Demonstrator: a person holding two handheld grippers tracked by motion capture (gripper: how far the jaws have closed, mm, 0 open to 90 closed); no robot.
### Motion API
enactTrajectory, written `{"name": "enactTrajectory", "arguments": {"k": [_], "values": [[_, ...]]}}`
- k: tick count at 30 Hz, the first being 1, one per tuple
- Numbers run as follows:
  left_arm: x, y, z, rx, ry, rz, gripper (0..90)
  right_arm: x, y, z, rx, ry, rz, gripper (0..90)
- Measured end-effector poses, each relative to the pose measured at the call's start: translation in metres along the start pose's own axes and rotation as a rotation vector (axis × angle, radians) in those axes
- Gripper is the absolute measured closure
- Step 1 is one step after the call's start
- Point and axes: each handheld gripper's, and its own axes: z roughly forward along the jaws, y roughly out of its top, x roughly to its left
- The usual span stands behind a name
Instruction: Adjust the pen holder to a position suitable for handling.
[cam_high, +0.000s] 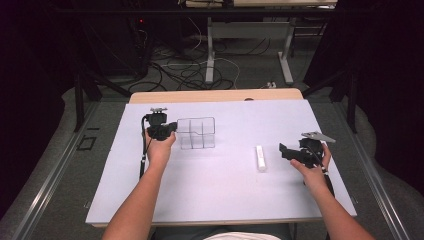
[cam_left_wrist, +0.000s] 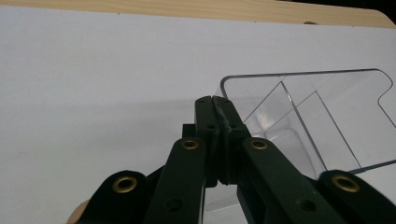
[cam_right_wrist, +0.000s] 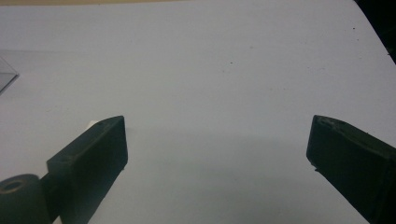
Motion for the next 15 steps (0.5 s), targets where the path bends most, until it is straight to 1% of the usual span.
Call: {"name": "enactTrajectory", "arguments": {"k": [1, 2, 3, 4, 5, 6, 7, 8, 9, 15], "values": [[-0.001, 0.000, 0.001, 0.004, -0.008, 0.005, 90.0, 0.000, 0.000, 0.000, 0.000, 0.000, 0.000, 4.8], [-0.003, 0.000, 0.001, 0.002, -0.003, 0.006, 90.0, 0.000, 0.000, 0.000, 0.001, 0.000, 0.000, 4.8], [-0.005, 0.000, 0.002, -0.004, -0.007, -0.001, 90.0, 0.000, 0.000, 0.000, 0.001, 0.001, 0.001, 4.8], [-0.007, 0.000, 0.003, -0.003, -0.006, 0.005, 90.0, 0.000, 0.000, 0.000, 0.001, 0.000, -0.003, 4.8], [-0.009, 0.000, 0.004, -0.003, -0.010, 0.001, 90.0, 0.000, 0.000, 0.001, 0.002, 0.001, -0.002, 4.8], [-0.010, 0.000, 0.004, -0.001, -0.015, 0.008, 90.0, 0.000, -0.001, 0.001, 0.003, 0.001, -0.002, 4.8], [-0.012, 0.000, 0.005, -0.006, -0.017, 0.000, 90.0, 0.000, -0.001, 0.001, 0.003, 0.001, -0.002, 4.9], [-0.013, -0.001, 0.005, -0.006, -0.017, 0.006, 90.0, 0.000, -0.001, 0.001, 0.003, 0.002, -0.002, 4.9], [-0.014, -0.001, 0.006, -0.007, -0.022, -0.001, 90.0, 0.001, 0.000, 0.000, 0.003, 0.004, 0.002, 4.9], [-0.017, 0.000, 0.009, -0.013, -0.034, 0.010, 90.0, 0.000, -0.001, 0.002, 0.005, 0.003, -0.009, 4.9]]}}
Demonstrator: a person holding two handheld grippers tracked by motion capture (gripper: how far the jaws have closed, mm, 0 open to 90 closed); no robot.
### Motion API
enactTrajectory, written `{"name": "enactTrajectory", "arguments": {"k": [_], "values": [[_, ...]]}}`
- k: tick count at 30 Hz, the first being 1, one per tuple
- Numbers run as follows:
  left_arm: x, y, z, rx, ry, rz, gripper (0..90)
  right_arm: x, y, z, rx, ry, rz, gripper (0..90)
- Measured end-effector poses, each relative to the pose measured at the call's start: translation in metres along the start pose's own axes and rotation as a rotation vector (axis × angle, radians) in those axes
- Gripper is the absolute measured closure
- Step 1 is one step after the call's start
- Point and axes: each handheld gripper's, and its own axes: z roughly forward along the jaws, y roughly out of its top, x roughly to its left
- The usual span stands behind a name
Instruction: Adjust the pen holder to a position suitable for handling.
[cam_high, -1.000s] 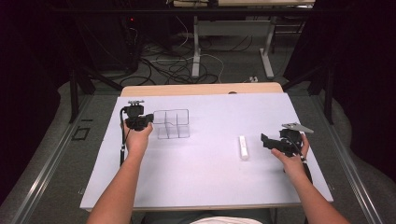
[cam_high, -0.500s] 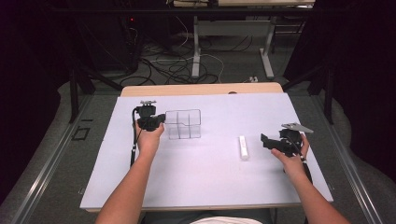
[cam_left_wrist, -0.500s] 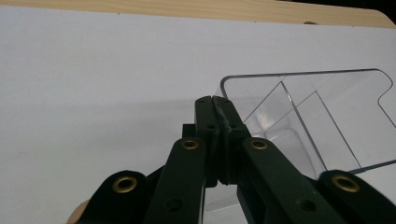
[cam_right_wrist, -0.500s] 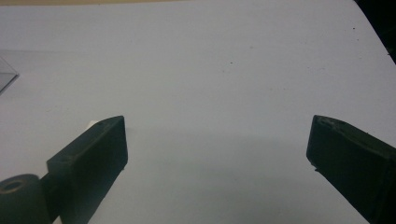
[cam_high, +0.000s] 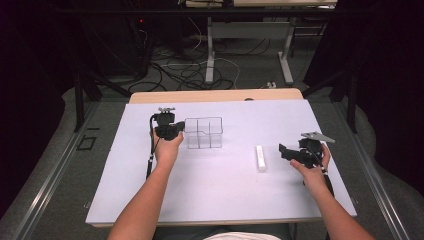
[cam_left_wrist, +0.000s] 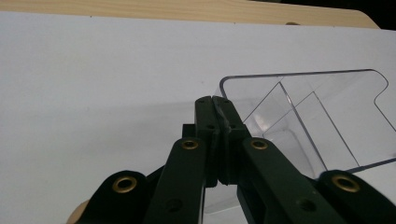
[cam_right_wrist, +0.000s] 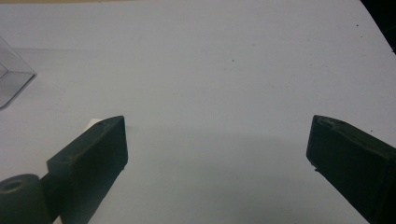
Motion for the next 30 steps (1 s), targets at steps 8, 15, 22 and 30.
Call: {"name": "enactTrajectory", "arguments": {"k": [8, 15, 22, 30], "values": [[-0.001, 0.002, 0.004, -0.001, -0.024, 0.023, 90.0, 0.001, 0.000, 0.000, 0.004, 0.004, 0.009, 4.9], [-0.003, 0.004, 0.007, -0.005, -0.030, 0.027, 90.0, 0.001, 0.000, 0.000, 0.005, 0.006, 0.016, 4.9], [-0.001, 0.004, 0.004, -0.011, -0.040, 0.028, 89.8, 0.000, 0.000, -0.001, 0.002, 0.007, 0.013, 4.9], [0.005, 0.004, -0.007, -0.024, -0.045, 0.025, 83.9, 0.001, 0.000, -0.002, 0.002, 0.005, 0.018, 4.9]]}}
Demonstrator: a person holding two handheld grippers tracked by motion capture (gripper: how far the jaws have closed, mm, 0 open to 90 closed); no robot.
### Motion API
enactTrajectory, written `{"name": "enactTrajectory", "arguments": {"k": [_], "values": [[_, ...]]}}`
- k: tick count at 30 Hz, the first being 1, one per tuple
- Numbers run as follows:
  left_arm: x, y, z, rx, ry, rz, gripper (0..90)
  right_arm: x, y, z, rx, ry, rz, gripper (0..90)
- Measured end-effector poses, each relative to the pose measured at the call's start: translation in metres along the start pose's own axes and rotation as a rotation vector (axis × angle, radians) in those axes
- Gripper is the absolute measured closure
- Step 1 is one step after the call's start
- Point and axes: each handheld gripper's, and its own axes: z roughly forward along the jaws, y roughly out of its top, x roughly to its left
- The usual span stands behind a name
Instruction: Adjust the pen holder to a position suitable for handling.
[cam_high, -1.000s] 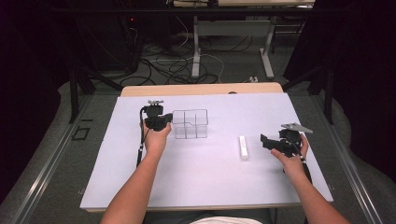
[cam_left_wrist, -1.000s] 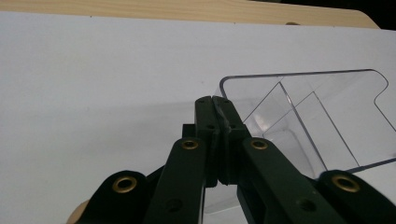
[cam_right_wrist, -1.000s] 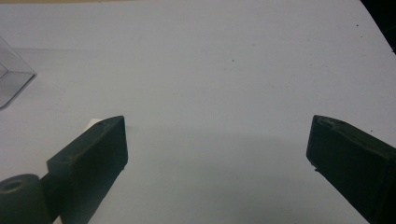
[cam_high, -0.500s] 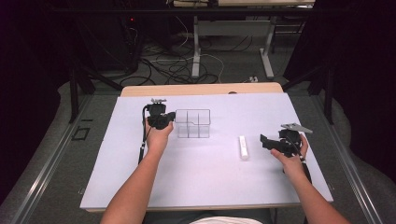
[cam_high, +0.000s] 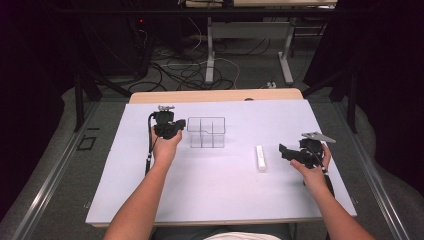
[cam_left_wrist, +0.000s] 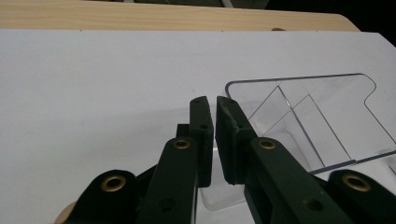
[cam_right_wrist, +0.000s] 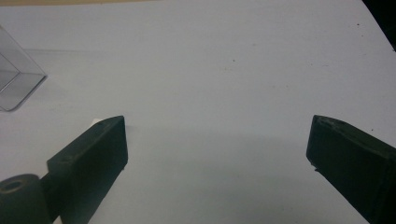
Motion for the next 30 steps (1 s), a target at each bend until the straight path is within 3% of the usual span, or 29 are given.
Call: {"name": "enactTrajectory", "arguments": {"k": [7, 14, 20, 28, 30], "values": [[0.008, -0.003, -0.016, -0.026, -0.016, -0.012, 72.1, 0.004, 0.001, -0.002, 0.001, 0.003, -0.013, 5.1], [0.016, -0.011, -0.029, -0.050, -0.052, -0.029, 62.3, 0.010, 0.004, -0.004, 0.004, 0.012, -0.025, 14.8], [0.019, -0.018, -0.037, -0.070, -0.074, -0.036, 50.9, 0.014, 0.006, -0.006, 0.014, 0.015, -0.041, 16.0], [0.020, -0.030, -0.047, -0.060, -0.122, 0.005, 43.8, 0.019, 0.008, -0.007, 0.045, 0.034, -0.047, 20.2], [0.020, -0.034, -0.050, -0.080, -0.140, 0.046, 42.6, 0.020, 0.008, -0.007, 0.053, 0.030, -0.049, 20.8]]}}
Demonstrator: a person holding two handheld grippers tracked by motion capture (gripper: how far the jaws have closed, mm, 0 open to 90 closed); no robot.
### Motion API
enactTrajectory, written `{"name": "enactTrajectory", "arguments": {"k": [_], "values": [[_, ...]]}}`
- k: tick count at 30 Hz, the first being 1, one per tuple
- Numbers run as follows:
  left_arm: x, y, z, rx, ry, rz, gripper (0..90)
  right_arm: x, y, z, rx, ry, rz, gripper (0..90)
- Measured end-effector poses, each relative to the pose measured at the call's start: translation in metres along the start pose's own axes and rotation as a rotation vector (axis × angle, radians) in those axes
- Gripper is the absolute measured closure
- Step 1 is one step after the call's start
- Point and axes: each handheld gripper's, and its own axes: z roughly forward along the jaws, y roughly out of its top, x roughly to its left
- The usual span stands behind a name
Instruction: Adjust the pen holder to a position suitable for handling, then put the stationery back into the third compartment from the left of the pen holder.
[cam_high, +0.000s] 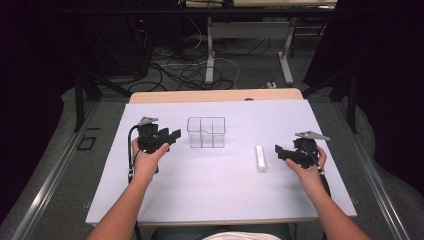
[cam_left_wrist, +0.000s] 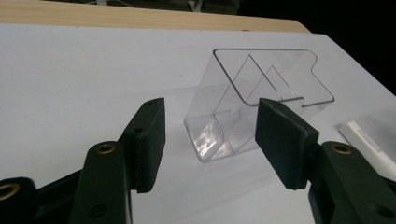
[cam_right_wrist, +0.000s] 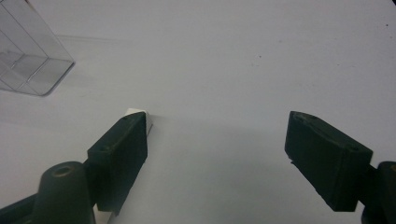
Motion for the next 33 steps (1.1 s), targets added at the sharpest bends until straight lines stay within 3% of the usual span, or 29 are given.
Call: {"name": "enactTrajectory", "arguments": {"k": [2, 5, 9, 15, 18, 21, 27, 33], "values": [[0.000, -0.002, -0.004, -0.003, -0.015, 0.039, 37.3, 0.001, 0.001, -0.001, 0.011, 0.005, 0.011, 21.1], [-0.003, -0.006, -0.008, -0.023, -0.031, 0.061, 31.4, 0.002, 0.002, -0.002, 0.024, 0.012, 0.010, 23.2], [-0.006, -0.012, -0.015, -0.002, -0.008, 0.111, 26.8, 0.003, 0.004, -0.003, 0.039, 0.027, 0.011, 24.8], [-0.010, -0.022, -0.018, 0.032, -0.001, 0.120, 21.0, 0.004, 0.005, -0.002, 0.080, 0.027, 0.015, 28.2], [-0.012, -0.029, -0.016, 0.019, 0.004, 0.137, 16.0, 0.004, 0.008, -0.002, 0.099, 0.029, 0.027, 28.5], [-0.013, -0.035, -0.014, 0.040, -0.015, 0.135, 14.4, 0.005, 0.011, -0.002, 0.119, 0.028, 0.017, 29.5], [-0.015, -0.039, -0.009, 0.021, -0.015, 0.142, 8.6, 0.015, 0.014, 0.002, 0.179, 0.073, 0.021, 32.4], [-0.016, -0.041, -0.009, 0.016, -0.007, 0.151, 5.7, 0.021, 0.017, 0.006, 0.209, 0.105, 0.063, 37.0]]}}
